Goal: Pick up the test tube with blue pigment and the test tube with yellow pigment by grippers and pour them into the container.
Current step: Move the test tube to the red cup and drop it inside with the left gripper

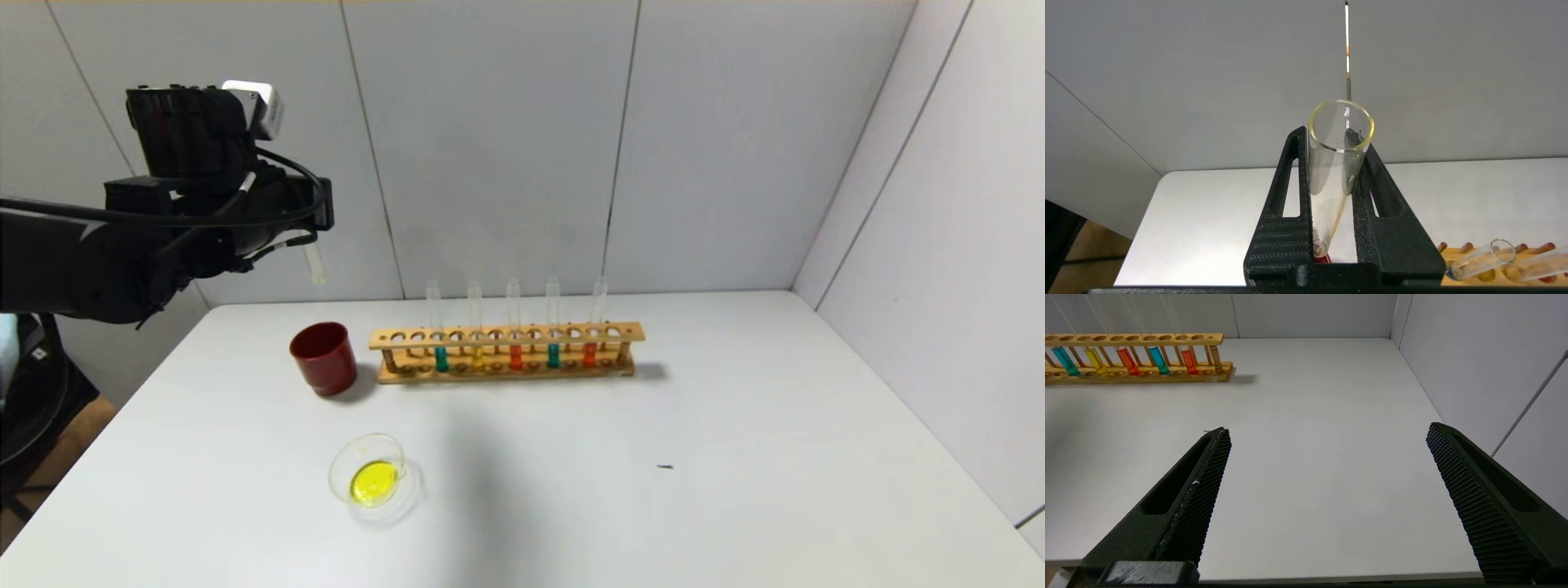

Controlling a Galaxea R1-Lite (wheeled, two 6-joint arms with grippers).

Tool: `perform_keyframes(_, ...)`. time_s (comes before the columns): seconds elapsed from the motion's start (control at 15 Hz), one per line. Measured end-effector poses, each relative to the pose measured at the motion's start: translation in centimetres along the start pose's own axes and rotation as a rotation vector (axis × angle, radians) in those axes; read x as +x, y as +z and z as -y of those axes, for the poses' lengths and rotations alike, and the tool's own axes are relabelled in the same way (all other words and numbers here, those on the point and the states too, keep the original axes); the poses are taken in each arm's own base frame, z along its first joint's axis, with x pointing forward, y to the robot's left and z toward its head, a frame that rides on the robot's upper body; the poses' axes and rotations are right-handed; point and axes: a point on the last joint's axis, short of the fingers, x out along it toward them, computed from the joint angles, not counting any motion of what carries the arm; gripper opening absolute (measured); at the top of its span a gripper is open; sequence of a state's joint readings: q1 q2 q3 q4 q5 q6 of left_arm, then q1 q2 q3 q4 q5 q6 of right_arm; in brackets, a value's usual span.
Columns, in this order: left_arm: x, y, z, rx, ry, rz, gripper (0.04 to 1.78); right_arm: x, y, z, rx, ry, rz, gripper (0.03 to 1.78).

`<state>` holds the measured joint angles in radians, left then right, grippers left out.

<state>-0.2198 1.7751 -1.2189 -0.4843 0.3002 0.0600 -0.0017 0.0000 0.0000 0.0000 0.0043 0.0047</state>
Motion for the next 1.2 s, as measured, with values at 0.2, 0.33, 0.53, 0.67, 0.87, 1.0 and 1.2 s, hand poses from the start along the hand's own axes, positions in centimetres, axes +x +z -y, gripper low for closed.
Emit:
perform_keyframes(0.2, 0.1, -1.2, 0.1, -0.021, -0.110, -0.032, 0.32, 0.0, 0.0, 0.0, 0.000, 0.000, 0.000, 1.75)
perform_keyframes(0.33, 0.1, -2.7, -0.1, -0.028, -0.157, -0.079, 0.32, 0.0, 0.0, 0.0, 0.000, 0.001, 0.000, 1.75)
perform_keyframes(0.53, 0.7, -3.9, -1.5, -0.024, -0.119, -0.119, 0.32, 0.0, 0.0, 0.0, 0.000, 0.000, 0.000, 1.75)
perform_keyframes(0.67, 1.2, -4.4, -2.8, -0.026, -0.080, -0.133, 0.32, 0.0, 0.0, 0.0, 0.000, 0.000, 0.000, 1.75)
perform_keyframes(0.87, 1.8, -5.0, -3.1, -0.027, -0.068, -0.151, 0.32, 0.0, 0.0, 0.0, 0.000, 0.000, 0.000, 1.75)
perform_keyframes(1.0, 2.5, -5.8, -3.1, -0.027, -0.065, -0.162, 0.32, 0.0, 0.0, 0.0, 0.000, 0.000, 0.000, 1.75)
perform_keyframes(1.2, 4.2, -7.6, -2.9, -0.025, -0.060, -0.160, 0.32, 0.0, 0.0, 0.0, 0.000, 0.001, 0.000, 1.75)
